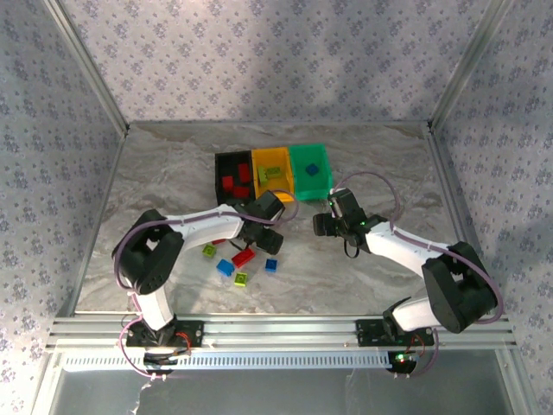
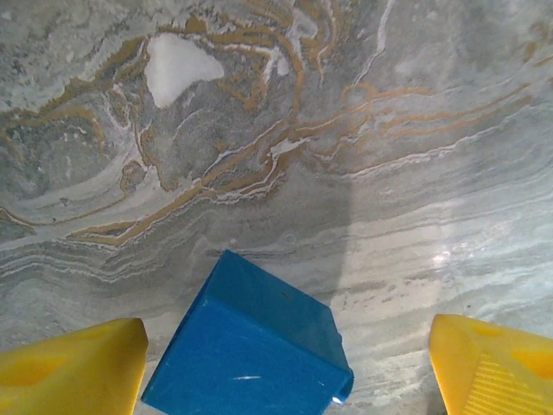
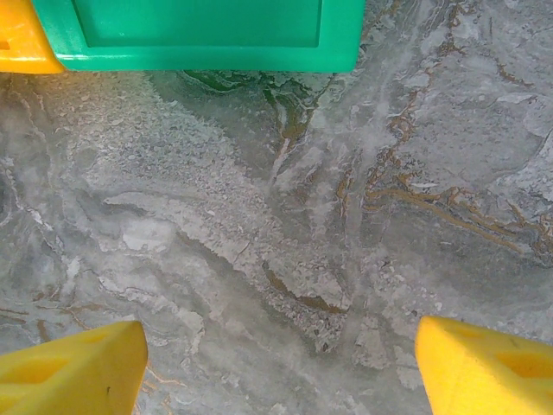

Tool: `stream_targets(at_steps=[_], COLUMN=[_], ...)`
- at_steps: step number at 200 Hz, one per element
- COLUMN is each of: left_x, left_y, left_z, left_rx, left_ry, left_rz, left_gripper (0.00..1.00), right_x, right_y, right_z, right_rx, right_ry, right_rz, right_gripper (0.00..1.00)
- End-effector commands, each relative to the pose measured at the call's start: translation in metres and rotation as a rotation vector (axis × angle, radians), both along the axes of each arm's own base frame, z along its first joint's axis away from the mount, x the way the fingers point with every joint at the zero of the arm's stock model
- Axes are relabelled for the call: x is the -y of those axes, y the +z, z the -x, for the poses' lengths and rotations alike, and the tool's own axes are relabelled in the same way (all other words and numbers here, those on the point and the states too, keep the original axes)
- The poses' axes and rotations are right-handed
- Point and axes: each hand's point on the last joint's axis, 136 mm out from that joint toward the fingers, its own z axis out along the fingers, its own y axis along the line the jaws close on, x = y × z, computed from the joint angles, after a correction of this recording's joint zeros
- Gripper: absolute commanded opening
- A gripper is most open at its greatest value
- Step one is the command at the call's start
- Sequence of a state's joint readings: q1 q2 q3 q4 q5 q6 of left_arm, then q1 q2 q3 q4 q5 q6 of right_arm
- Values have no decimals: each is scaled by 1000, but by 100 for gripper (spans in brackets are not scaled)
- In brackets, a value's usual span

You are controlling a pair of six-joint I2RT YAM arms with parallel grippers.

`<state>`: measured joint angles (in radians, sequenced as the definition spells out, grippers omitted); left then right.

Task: Sort the legos into containers by color
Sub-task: Pick up the lego from the center of the table, then place the lego in the container.

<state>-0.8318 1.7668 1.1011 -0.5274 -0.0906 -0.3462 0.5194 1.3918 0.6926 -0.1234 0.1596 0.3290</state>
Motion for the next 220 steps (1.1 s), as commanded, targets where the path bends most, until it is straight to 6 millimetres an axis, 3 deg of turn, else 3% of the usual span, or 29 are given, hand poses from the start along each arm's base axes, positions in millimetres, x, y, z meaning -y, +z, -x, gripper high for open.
stream_targets(at_steps=[1,18,24,61,125,179,220], left_x=[-1,-1,-1,-2,19,57,86], left_y=[-2,-3,-3,-3,7,35,72], left_z=[2,2,2,0,-12,-41,-80], left_rx=[-15,-15,-13,-7,25,79,177], left_ry=[7,12,16,19,-4,-21,-59], left_rz=[-27,-34,-36,-55,-17,59,74], left_gripper=[80,53,50,50,50,50,50], right_x=[-6,-5,-6,-5,-5,-1,7], right_y=[7,6,6,7,9,11,15], right_z=[-5,-5,-5,-4,-3,-3,0], right_rx=[7,6,5,7,13,21,39], right_ry=[3,2,2,2,0,-9,-33], right_rz=[-18,-18,-18,-20,-27,-19,-2], right_gripper=[83,83,83,83,83,83,83])
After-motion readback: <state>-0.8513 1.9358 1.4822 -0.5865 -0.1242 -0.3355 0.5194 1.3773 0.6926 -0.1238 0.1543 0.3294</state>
